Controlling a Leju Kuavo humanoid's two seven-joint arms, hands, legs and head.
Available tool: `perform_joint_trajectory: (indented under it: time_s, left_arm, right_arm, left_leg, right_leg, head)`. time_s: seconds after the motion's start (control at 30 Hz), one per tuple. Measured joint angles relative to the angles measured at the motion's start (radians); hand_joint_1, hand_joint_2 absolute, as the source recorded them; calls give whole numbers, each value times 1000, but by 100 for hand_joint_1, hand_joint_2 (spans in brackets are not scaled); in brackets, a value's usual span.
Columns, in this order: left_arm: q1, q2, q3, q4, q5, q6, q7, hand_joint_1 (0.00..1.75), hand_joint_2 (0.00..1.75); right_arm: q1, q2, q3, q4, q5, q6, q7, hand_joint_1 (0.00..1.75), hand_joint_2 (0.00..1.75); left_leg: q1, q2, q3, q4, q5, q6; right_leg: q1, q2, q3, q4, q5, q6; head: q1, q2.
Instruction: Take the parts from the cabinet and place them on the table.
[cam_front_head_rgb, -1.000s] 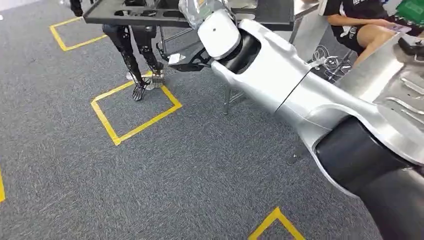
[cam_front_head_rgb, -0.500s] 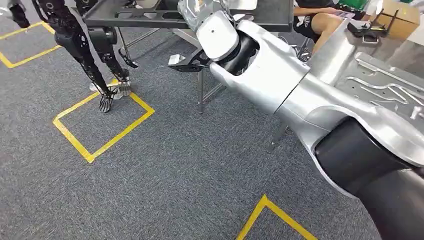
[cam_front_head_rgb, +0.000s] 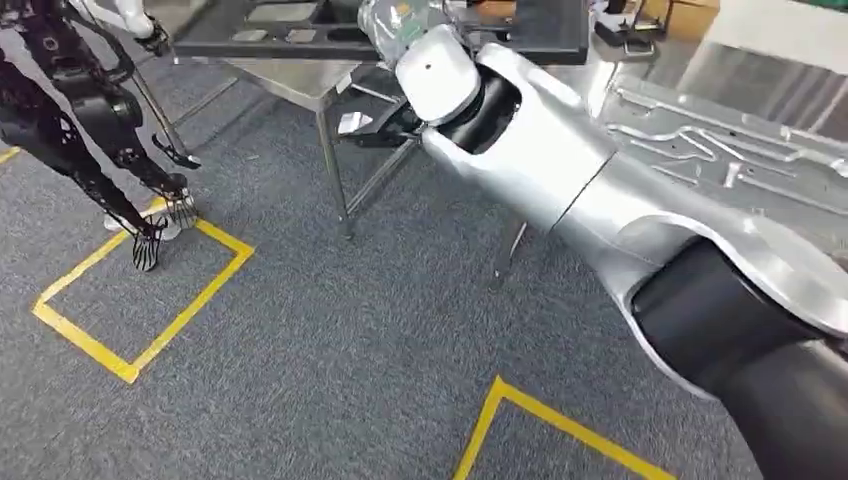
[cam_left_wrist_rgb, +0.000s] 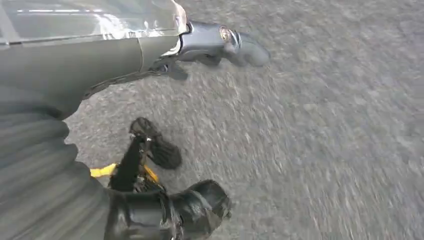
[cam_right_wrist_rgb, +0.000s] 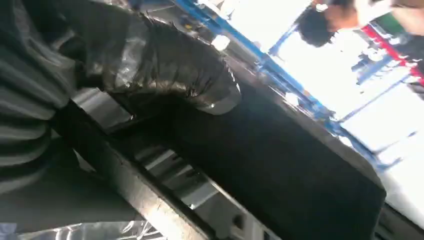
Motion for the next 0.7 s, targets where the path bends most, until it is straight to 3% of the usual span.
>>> perform_joint_trajectory:
  time_s: [0.07,0.1,0.13,0.2,0.23,0.27,0.37,0.4,0.43,0.47,0.5,0.57,0.6,0.63,0.7]
  left_arm:
    - [6,4,-4,0,6,1,2,0,175]
    - [6,4,-6,0,8,1,3,0,175]
    - [6,3,-8,0,10,1,5,0,175]
    - [1,5,-11,0,11,1,5,0,175]
    - [1,7,-12,0,12,1,5,0,175]
    - [2,7,-14,1,15,1,6,0,175]
    - [0,8,-27,1,31,1,9,0,175]
    - [-4,6,-32,1,36,1,9,0,175]
    - [-8,7,-38,1,42,1,9,0,175]
    - [-7,7,-42,2,48,1,10,0,175]
    - [-2,7,-44,1,50,1,11,0,175]
    - [-2,8,-51,1,50,1,11,0,175]
    - [-2,8,-53,1,52,1,11,0,175]
    - [-1,8,-55,2,53,1,12,0,175]
    - [-1,7,-61,2,59,1,13,0,175]
  right_arm:
    - [5,2,0,1,0,1,-1,175,175]
    - [9,2,0,2,0,1,-3,175,175]
    - [11,2,0,2,0,2,-3,175,175]
    - [10,2,0,2,0,3,-3,175,175]
    - [10,2,0,2,1,3,-3,175,175]
    - [9,2,0,3,1,3,-3,175,175]
    - [10,0,0,5,1,1,-10,175,175]
    - [9,-2,0,6,1,1,-12,175,175]
    - [8,-3,0,6,1,1,-14,175,175]
    - [6,-5,0,7,1,1,-13,175,175]
    - [4,-5,0,7,2,1,-13,175,175]
    - [5,-3,0,7,2,1,-14,175,175]
    - [7,-5,0,8,2,1,-14,175,175]
    - [8,-7,0,9,2,2,-14,175,175]
    - [7,-8,0,10,2,2,-14,175,175]
  left_leg:
    - [1,-16,-88,144,-43,-9]
    - [1,-16,-114,167,-31,-12]
    - [3,-16,-115,140,6,-14]
    - [8,-26,-58,-21,115,-16]
    - [15,-66,-30,-105,149,-18]
    - [17,-119,-21,-111,127,-17]
    - [8,-89,-19,-114,126,2]
    - [16,-75,-15,-120,130,9]
    - [20,-58,-9,-131,135,16]
    - [19,-47,-5,-136,134,23]
    - [17,-33,-2,-137,133,27]
    - [15,-5,2,-137,128,33]
    - [15,10,5,-137,124,33]
    - [16,23,8,-137,121,32]
    - [17,47,19,-137,114,27]
  right_leg:
    - [-1,35,2,2,-2,-2]
    - [-1,53,2,5,-4,-2]
    - [-2,70,2,9,-7,1]
    - [-6,100,2,28,-20,9]
    - [-8,112,-2,40,-28,15]
    - [-6,125,-13,50,-33,23]
    - [-18,163,-27,49,-25,40]
    - [-11,175,-30,48,-23,45]
    - [-8,129,-31,57,-30,47]
    - [-3,67,-45,87,-50,54]
    - [-8,36,-75,146,-83,59]
    - [-18,14,-154,297,-142,66]
    - [-25,12,-185,351,-149,70]
    - [-30,10,-187,344,-131,73]
    - [-34,-2,-121,208,-49,74]
  head:
    - [0,0]
    - [0,0]
    - [0,0]
    - [0,0]
    - [0,0]
    - [0,0]
    - [-1,0]
    - [0,0]
    - [0,0]
    - [3,0]
    - [2,0]
    - [2,0]
    - [2,0]
    - [3,0]
    - [3,0]
